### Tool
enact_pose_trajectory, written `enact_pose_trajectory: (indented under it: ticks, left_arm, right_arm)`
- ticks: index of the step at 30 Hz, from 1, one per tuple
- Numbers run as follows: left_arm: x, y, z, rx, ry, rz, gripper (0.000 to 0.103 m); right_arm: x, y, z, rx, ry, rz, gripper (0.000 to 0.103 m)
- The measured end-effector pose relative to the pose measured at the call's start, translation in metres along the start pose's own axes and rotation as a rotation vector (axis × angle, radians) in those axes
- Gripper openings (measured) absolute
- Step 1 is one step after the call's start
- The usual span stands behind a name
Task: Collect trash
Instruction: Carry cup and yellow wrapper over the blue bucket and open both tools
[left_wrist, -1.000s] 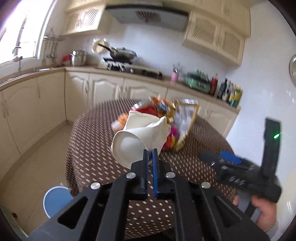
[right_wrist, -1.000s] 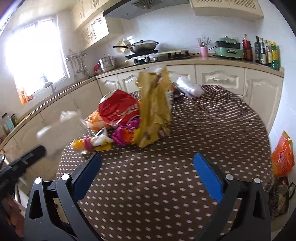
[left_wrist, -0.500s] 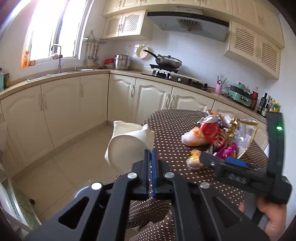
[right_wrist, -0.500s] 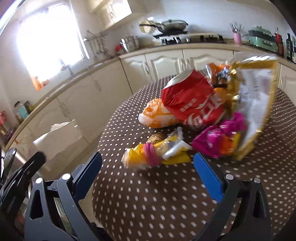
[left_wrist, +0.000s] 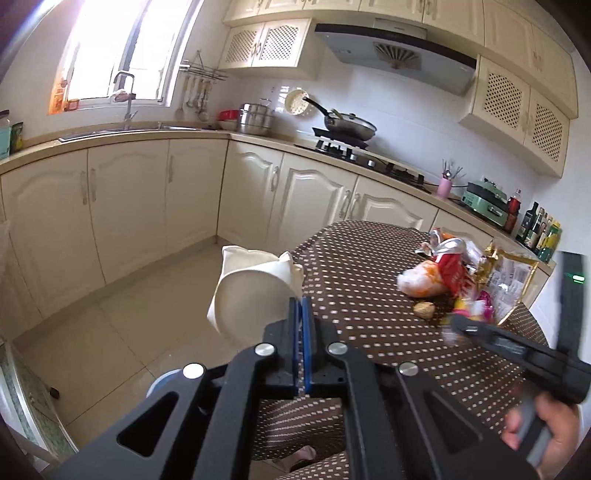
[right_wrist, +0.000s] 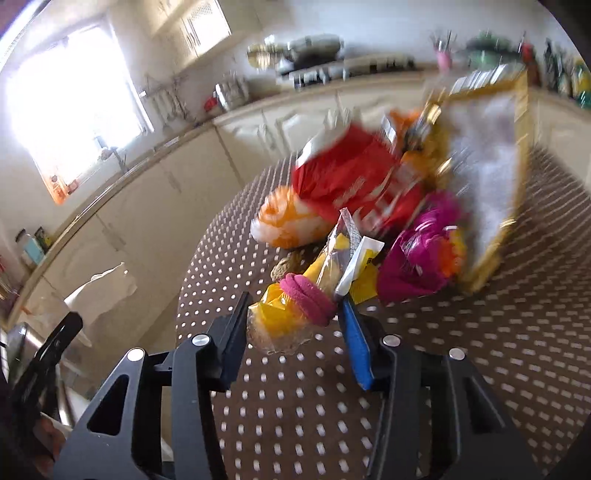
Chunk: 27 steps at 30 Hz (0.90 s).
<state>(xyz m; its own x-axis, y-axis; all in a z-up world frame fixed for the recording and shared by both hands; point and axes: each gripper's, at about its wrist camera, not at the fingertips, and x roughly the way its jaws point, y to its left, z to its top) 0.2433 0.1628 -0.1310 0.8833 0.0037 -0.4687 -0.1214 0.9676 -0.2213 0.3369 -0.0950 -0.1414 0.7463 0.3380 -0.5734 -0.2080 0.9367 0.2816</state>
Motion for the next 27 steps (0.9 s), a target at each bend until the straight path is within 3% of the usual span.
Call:
enact_pose_trajectory:
  ticks: [2, 6, 9, 14, 20, 27]
  left_arm:
    - [-0.001, 0.012, -0.001, -0.019, 0.001, -0.001, 0.001]
    - [-0.001, 0.032, -0.006, -0.054, 0.012, 0.01, 0.001]
    - [-0.002, 0.05, -0.012, -0.066, 0.02, 0.043, 0.001]
    - [0.003, 0.101, -0.025, -0.119, 0.071, 0.139, 0.001]
    - [0.04, 0.155, -0.05, -0.172, 0.182, 0.204, 0.001]
    - [0.114, 0.183, -0.07, -0.201, 0.294, 0.17, 0.001]
  right_arm:
    - [-0.017, 0.018, -0.002, -0.083, -0.063, -0.029, 0.045]
    - [-0.011, 0.075, -0.004, -0.189, -0.061, 0.098, 0.045]
    - [0.016, 0.118, -0.012, -0.263, -0.003, 0.217, 0.045]
    - [0.075, 0.175, -0.035, -0.4, 0.103, 0.301, 0.045]
    - [0.154, 0.2, -0.083, -0.509, 0.268, 0.278, 0.045]
    - [0.223, 0.195, -0.103, -0.487, 0.4, 0.235, 0.045]
